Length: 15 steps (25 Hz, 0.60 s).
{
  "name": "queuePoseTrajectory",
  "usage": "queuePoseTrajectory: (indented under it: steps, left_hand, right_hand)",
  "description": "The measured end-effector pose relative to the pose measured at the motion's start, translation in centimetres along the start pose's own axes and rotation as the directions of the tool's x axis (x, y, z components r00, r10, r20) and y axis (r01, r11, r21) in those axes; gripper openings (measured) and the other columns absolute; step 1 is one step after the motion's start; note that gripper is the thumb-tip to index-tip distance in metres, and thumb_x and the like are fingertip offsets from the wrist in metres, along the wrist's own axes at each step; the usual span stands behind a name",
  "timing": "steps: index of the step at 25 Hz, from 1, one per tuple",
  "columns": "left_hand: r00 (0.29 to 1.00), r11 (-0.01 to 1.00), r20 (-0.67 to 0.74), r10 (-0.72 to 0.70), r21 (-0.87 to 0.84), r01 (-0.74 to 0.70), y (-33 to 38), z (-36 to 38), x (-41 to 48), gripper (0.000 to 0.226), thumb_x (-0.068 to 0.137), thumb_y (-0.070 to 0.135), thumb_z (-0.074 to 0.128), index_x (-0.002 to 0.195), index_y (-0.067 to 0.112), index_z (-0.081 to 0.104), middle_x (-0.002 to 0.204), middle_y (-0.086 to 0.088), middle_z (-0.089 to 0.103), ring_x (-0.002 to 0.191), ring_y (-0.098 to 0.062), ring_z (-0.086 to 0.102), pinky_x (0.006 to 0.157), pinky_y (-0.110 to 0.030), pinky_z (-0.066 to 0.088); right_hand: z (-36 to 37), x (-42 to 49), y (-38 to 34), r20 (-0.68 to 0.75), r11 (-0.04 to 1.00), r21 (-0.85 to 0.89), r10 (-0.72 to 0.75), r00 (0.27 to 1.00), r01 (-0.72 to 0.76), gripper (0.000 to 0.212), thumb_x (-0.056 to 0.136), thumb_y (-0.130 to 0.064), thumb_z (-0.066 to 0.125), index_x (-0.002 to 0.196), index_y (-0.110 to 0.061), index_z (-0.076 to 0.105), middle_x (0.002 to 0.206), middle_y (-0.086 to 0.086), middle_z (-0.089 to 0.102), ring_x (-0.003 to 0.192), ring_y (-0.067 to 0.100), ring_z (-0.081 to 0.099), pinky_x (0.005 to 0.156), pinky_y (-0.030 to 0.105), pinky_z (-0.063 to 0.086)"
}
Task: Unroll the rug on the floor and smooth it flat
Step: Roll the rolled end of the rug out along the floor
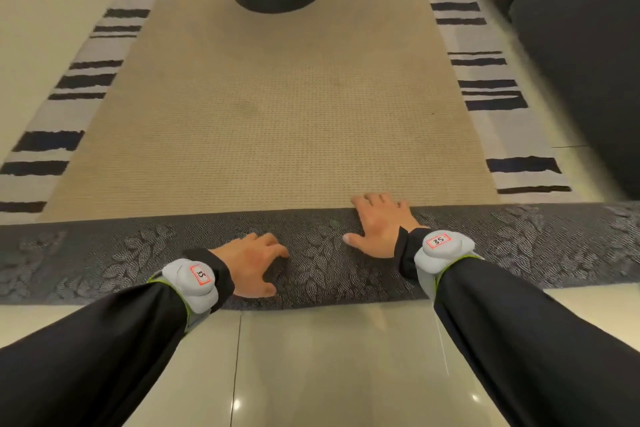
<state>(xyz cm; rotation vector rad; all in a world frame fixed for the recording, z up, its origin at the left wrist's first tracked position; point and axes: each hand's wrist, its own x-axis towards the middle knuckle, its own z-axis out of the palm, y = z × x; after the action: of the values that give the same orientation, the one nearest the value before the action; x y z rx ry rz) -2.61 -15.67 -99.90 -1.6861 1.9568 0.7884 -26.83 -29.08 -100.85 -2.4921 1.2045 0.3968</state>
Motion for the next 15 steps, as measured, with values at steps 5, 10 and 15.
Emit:
queuePoseTrajectory:
  steps: [5, 10, 15]
  left_hand:
    - [0.999, 0.992, 0.037, 0.029, -0.122, -0.025, 0.4, 2.0, -2.1, 0.068, 0.08, 0.048, 0.061, 0.14, 0.03, 0.033, 0.137, 0.006, 0.04, 0.12, -0.021, 0.042, 0.1, -0.046, 0.042]
    - [0.988, 0.98, -0.153, 0.0, -0.194, -0.03, 0.9, 0.2, -3.2, 0.043, 0.086, 0.034, 0.062, 0.125, 0.031, 0.046, 0.118, 0.011, 0.044, 0.096, -0.015, 0.055, 0.084, -0.034, 0.048]
    - [0.97, 0.993, -0.231, -0.074, -0.108, 0.05, 0.4, -2.3, -5.3, 0.074, 0.079, 0.044, 0.069, 0.14, 0.024, 0.033, 0.145, 0.001, 0.034, 0.123, -0.021, 0.045, 0.1, -0.036, 0.044]
  right_hand:
    - [2.2, 0.9, -1.9, 0.206, 0.998, -0.039, -0.038, 0.978, 0.048, 0.08, 0.079, -0.071, 0.057, 0.133, -0.015, 0.04, 0.124, 0.013, 0.059, 0.114, 0.036, 0.055, 0.089, 0.047, 0.042]
    - [1.7, 0.1, -2.4, 0.229, 0.99, -0.016, -0.136, 0.964, 0.143, 0.053, 0.081, -0.062, 0.066, 0.096, -0.012, 0.056, 0.082, 0.002, 0.056, 0.081, 0.029, 0.06, 0.065, 0.034, 0.04]
    - [0.9, -3.0, -3.0, 0.266, 0.993, 0.04, -0.114, 0.957, 0.108, 0.045, 0.086, -0.056, 0.066, 0.086, -0.011, 0.056, 0.068, 0.0, 0.049, 0.073, 0.027, 0.054, 0.063, 0.034, 0.038]
